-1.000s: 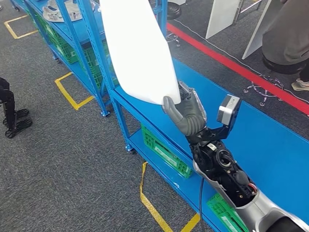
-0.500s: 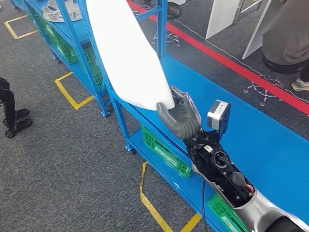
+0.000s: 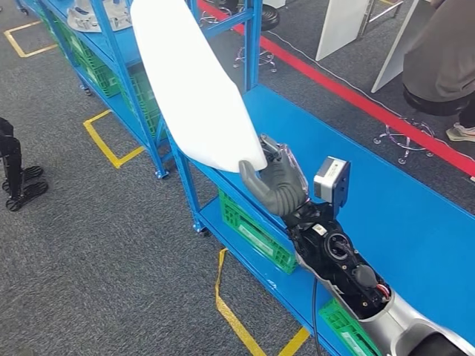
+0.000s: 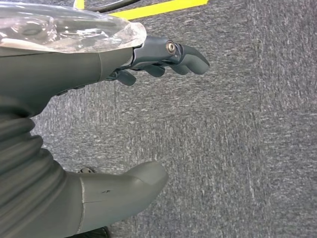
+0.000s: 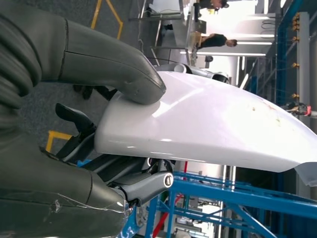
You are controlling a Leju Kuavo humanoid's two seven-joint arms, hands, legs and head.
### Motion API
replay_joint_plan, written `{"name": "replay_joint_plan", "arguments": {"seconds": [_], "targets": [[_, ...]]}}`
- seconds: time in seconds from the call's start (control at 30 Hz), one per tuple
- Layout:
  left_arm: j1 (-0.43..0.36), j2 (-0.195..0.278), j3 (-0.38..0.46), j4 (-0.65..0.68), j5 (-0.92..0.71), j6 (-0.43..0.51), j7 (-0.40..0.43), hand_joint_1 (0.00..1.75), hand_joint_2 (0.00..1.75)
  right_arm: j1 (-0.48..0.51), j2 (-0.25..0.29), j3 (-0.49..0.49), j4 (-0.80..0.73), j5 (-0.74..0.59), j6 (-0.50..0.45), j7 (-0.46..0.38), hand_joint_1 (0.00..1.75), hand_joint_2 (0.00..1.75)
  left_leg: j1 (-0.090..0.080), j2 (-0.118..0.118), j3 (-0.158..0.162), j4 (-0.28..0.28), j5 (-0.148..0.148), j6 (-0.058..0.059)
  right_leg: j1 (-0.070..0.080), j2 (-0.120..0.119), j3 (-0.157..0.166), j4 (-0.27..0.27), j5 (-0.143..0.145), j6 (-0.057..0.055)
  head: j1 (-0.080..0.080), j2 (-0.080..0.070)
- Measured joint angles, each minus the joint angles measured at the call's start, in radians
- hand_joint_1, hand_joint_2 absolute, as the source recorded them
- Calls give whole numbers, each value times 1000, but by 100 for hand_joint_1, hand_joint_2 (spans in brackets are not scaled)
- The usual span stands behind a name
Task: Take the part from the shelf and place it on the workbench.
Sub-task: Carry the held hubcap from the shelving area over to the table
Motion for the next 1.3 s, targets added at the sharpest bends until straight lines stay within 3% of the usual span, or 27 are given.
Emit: {"name": "replay_joint_plan", "arguments": {"seconds": [0.07, 0.17, 0.2, 0.23, 0.27, 0.33, 0.37, 0.43, 0.5, 0.57, 0.6, 0.67, 0.7, 0.73, 0.77, 0.87, 0.93, 1.0, 1.07, 1.1, 1.2, 1.23, 1.27, 1.3], "targets": [[-3, -1, 0, 0, -1, -4, 0, 0, 175, 0, 0, -1, -1, 2, 2, 2, 175, 175, 7, 0, 12, -14, 4, 7, 1, -1, -19, 43, -28, 6, 2, 0], [-7, -3, 0, 0, -3, -11, -4, 0, 175, 4, 0, -2, -1, 4, 6, 4, 175, 175, 10, -1, 20, -20, 2, 11, -2, -1, -119, 244, -112, 15, 8, 0], [-7, -4, 0, 0, -4, -13, -6, 0, 175, 7, 0, -1, -1, 4, 7, 4, 175, 175, 11, -3, 21, -19, 1, 10, -5, -1, -148, 293, -122, 18, 8, 0], [-7, -5, 0, 0, -4, -14, -7, 0, 175, 10, 0, -1, 0, 4, 8, 5, 175, 175, 12, -7, 23, -19, -1, 8, -8, -1, -158, 302, -111, 21, 9, 0], [-7, -6, 0, 0, -4, -16, -7, 0, 175, 11, 0, -1, 0, 4, 8, 5, 175, 175, 14, -13, 26, -17, -4, 4, -12, -1, -146, 268, -79, 23, 9, 0], [-8, -8, 0, 0, -3, -22, -8, 0, 175, 12, 0, -1, 0, 6, 9, 6, 175, 175, 18, -25, 32, -12, -14, -8, -19, 13, -85, 130, -1, 28, 11, 0], [-9, -8, 0, 0, -1, -26, -9, 0, 175, 13, 0, -1, -1, 7, 10, 6, 175, 175, 19, -29, 31, -6, -18, -14, -21, 25, -55, 69, 19, 28, 11, 0], [-12, -9, 0, 0, 5, -33, -11, 0, 175, 15, 0, -1, -1, 10, 12, 8, 175, 175, 21, -38, 21, 1, -19, -28, -19, 42, -32, 26, 19, 21, 9, 0], [-12, -10, 0, 0, 10, -39, -12, 0, 175, 16, 0, 0, -1, 11, 13, 11, 175, 175, 25, -44, 15, 3, -19, -39, -15, 33, -29, 24, 18, 7, 6, 0], [-12, -12, 0, 0, 13, -44, -12, 0, 175, 15, 0, 0, -2, 13, 14, 12, 175, 175, 27, -21, -3, 41, -41, -47, -14, 19, -24, 19, 18, -8, 2, 0], [-14, -12, 0, 0, 14, -46, -12, 0, 175, 15, 0, -1, -2, 13, 15, 13, 175, 175, 27, -4, -30, 94, -66, -49, -13, 11, -21, 16, 17, -15, -1, 0], [-16, -12, 0, 0, 14, -47, -13, 0, 175, 16, 1, 0, -2, 14, 17, 14, 175, 175, 26, 15, -113, 245, -122, -52, -7, -5, -20, 16, 14, -23, -7, 0], [-15, -13, 0, 0, 14, -47, -13, 0, 175, 17, 1, 0, -2, 14, 18, 15, 175, 175, 26, 17, -148, 303, -136, -51, -4, -12, -19, 16, 12, -26, -8, 0], [-13, -14, 0, 0, 14, -47, -13, 0, 175, 18, 1, 0, -2, 14, 18, 15, 175, 175, 26, 17, -166, 326, -131, -49, -1, -19, -18, 16, 11, -27, -8, 0], [-12, -14, 0, 0, 14, -47, -13, 0, 175, 18, 1, 0, -2, 14, 18, 15, 175, 175, 25, 18, -161, 304, -107, -46, 1, -26, -16, 16, 9, -29, -8, 0], [-14, -14, 0, 0, 9, -47, -13, 0, 175, 18, 1, 0, -3, 15, 18, 15, 175, 175, 11, 46, -62, 90, -4, -28, 5, -41, -5, 17, 0, -24, -9, 0], [-18, -14, 0, 0, 6, -46, -13, 0, 175, 19, 1, -1, -3, 18, 19, 15, 175, 175, -1, 62, -30, 21, 12, -18, 8, -50, -3, 17, -5, -17, -9, 0], [-19, -13, 0, 0, 4, -46, -12, 0, 175, 19, 1, -1, -4, 20, 19, 15, 175, 175, -4, 51, -29, 15, 12, -11, 8, -59, -1, 16, -9, -7, -7, 0], [-19, -13, 0, 0, 2, -45, -12, 0, 175, 19, 1, -2, -4, 21, 19, 15, 175, 175, 1, 40, -22, 8, 14, -3, 5, -47, -11, 42, -31, 2, -5, 0], [-20, -14, 0, 0, -1, -45, -11, 0, 175, 19, 1, -3, -5, 22, 20, 16, 175, 175, 4, 36, -18, 4, 15, 2, 4, -35, -30, 85, -56, 6, -2, 0], [-20, -16, 0, 0, -12, -43, -11, 0, 175, 26, 1, -6, -5, 26, 22, 18, 175, 175, 5, 19, -13, 4, 12, 9, 2, -12, -129, 288, -138, 13, 6, 0], [-20, -16, 0, 0, -14, -42, -11, 0, 175, 29, 1, -6, -5, 27, 23, 19, 175, 175, 5, 12, -12, 4, 11, 10, 1, -11, -150, 322, -139, 14, 6, 0], [-20, -17, 0, 0, -16, -40, -11, 0, 175, 31, 1, -6, -5, 28, 24, 20, 175, 175, 5, 3, -10, 5, 10, 9, 0, -11, -151, 314, -120, 14, 7, 0], [-19, -18, 0, 0, -17, -39, -11, 0, 175, 32, 1, -6, -5, 30, 25, 20, 175, 175, 6, -5, -6, 5, 8, 8, 0, -9, -132, 264, -82, 12, 8, 0]]}}
